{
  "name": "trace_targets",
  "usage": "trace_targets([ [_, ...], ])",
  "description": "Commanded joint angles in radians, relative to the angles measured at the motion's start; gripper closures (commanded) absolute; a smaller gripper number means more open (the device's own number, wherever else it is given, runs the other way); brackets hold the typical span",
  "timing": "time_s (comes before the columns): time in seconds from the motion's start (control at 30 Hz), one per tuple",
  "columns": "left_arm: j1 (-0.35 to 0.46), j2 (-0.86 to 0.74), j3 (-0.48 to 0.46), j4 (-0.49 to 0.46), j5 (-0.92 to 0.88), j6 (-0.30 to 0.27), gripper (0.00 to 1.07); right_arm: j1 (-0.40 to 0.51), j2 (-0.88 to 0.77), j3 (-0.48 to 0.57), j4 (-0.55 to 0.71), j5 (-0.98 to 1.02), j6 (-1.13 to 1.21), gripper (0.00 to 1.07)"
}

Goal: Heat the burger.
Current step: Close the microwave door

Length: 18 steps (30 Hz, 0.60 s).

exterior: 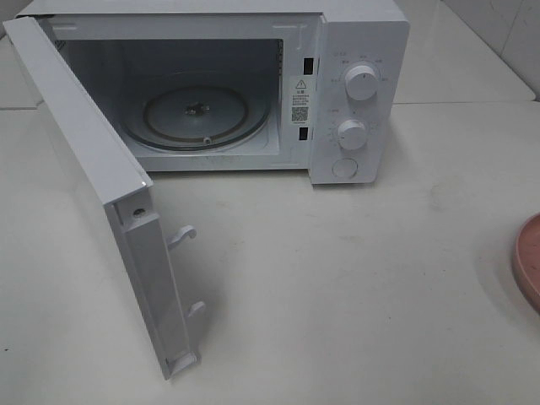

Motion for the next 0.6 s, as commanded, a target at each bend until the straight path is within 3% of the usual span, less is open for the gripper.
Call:
trace_targets([
  [0.03, 0.001, -0.024, 0.003, 0.003, -0.004, -0.001, 0.09, -0.005, -0.027, 0.002, 0.002, -0.005, -0.001, 0.31],
  [0.6, 0.001, -0.024, 0.003, 0.003, -0.004, -0.001, 0.09, -0.005, -0.027, 0.002, 0.002, -0.005, -0.001, 0.31],
])
